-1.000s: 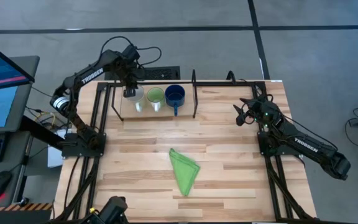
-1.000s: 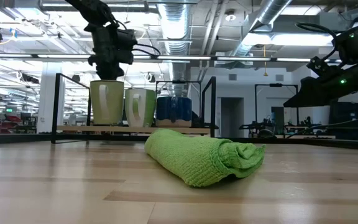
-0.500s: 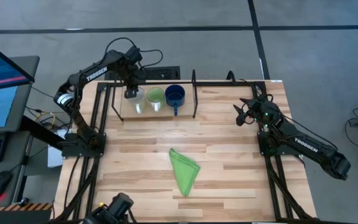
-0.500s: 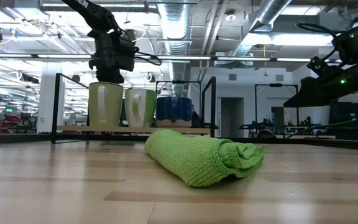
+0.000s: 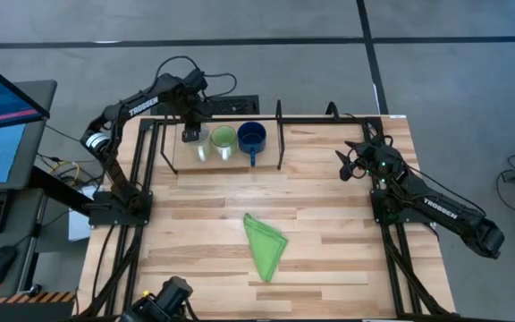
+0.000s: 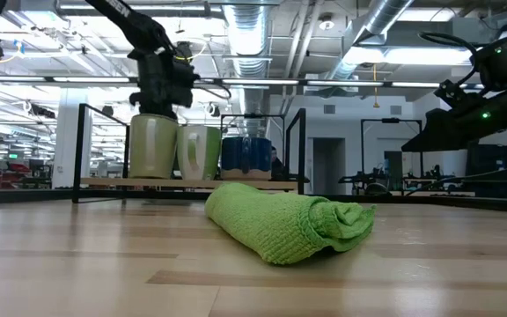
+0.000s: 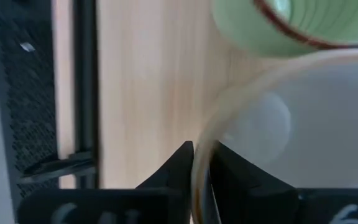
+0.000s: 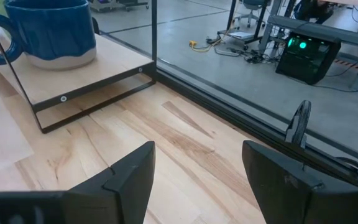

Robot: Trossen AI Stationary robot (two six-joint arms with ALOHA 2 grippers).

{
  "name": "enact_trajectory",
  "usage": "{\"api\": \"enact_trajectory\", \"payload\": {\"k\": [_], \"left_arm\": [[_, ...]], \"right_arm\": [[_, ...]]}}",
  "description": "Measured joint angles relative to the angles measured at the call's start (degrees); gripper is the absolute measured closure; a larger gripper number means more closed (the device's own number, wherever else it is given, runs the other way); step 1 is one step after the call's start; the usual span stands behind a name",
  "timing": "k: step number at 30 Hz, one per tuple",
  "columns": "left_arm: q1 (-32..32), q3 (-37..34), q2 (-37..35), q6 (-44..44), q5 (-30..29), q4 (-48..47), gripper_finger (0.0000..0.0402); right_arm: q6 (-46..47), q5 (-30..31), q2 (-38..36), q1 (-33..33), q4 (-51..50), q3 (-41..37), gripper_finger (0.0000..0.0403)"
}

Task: Stack small to large cups/mugs on shelf
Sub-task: Put the white mug on the shelf

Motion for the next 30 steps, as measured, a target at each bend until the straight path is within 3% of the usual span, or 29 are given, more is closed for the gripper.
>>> {"api": "enact_trajectory", "payload": {"k": [19,30], "left_arm": [[-1.1,0.0,0.2,-0.5,-0.4,-0.3,0.0368],[-3.0,0.1,0.1,0.5,-4.6,-0.3,0.0372]], "right_arm": [[0.0,0.0,0.0,0.0,0.0,0.0,0.0138],[0.0,0.0,0.0,0.0,0.0,0.0,0.0138]]}}
